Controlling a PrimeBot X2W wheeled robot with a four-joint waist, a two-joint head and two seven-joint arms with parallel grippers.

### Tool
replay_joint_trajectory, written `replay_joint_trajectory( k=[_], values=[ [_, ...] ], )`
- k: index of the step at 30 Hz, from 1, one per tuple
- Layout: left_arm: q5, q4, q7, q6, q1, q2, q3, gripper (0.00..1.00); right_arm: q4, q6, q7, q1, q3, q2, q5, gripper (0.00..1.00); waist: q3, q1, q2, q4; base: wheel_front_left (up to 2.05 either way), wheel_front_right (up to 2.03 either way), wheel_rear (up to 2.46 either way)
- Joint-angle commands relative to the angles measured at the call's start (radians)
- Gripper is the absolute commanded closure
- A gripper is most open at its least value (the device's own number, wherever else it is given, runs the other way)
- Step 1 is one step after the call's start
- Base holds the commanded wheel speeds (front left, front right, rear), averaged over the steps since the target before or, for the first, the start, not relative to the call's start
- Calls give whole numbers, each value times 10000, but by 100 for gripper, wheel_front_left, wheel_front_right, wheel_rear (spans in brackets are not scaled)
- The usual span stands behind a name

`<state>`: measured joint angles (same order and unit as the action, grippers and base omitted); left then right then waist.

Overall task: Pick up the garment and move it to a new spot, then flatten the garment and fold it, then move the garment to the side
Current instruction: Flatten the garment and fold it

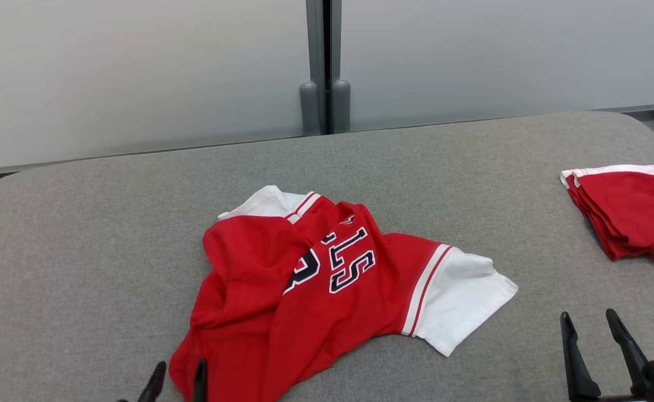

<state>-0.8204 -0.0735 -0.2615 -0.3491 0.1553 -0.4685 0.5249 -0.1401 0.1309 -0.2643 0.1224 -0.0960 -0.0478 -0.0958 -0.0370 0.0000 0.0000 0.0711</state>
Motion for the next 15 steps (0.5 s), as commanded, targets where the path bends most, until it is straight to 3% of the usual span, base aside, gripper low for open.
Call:
replay_joint_trajectory(
  k=[1,6,15],
  values=[
    [285,127,-44,185,122,211,5,0,5,-3,3,127,-20,-54,57,0,175,0,0,-110,0,0,0],
    [831,1204,-45,813,421,994,139,0,-4,-3,3,212,168,-54,65,0,355,0,0,-254,0,0,0],
    [849,3000,19,1469,294,1503,449,0,-2,-3,3,276,303,-54,105,0,206,0,0,-253,0,0,0]
  ],
)
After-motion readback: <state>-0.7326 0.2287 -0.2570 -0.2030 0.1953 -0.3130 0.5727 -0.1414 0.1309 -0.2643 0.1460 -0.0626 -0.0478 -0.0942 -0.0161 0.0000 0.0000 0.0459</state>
